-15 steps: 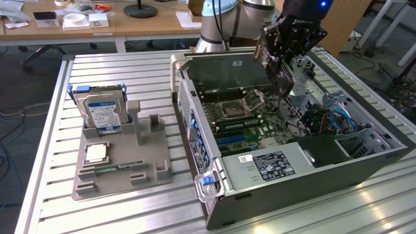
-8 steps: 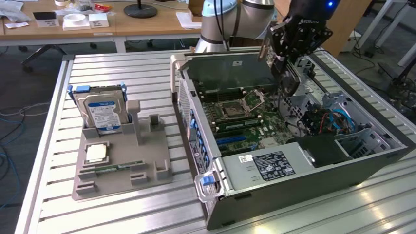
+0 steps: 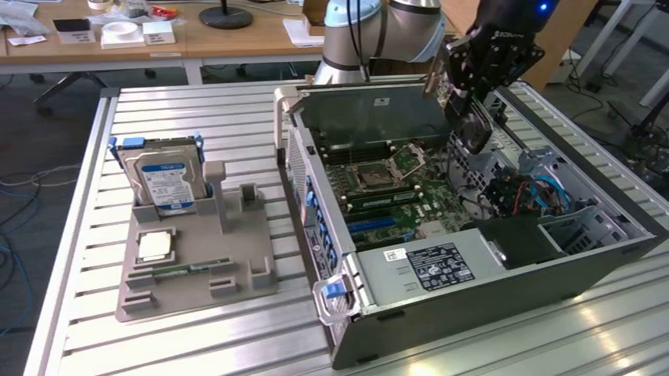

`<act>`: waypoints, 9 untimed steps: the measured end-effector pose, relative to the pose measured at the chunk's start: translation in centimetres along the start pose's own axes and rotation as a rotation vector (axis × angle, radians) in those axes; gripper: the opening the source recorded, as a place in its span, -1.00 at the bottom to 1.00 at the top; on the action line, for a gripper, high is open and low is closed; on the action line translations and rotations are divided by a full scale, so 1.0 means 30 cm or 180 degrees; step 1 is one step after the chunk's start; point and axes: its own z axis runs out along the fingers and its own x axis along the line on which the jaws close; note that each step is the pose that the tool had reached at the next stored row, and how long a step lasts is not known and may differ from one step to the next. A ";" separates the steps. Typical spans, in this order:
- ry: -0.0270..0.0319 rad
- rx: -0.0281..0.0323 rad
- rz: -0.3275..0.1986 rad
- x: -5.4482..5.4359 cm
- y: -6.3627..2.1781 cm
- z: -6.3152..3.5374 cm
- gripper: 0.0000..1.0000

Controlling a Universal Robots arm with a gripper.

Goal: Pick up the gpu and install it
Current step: 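Pick up the gpu and move the gpu toward the slot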

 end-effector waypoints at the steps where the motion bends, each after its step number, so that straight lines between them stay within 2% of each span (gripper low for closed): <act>1: 0.0000 0.0000 0.0000 -0.006 0.000 0.000 -0.47; 9: 0.0000 0.0000 -0.0004 -0.074 0.004 0.003 -0.47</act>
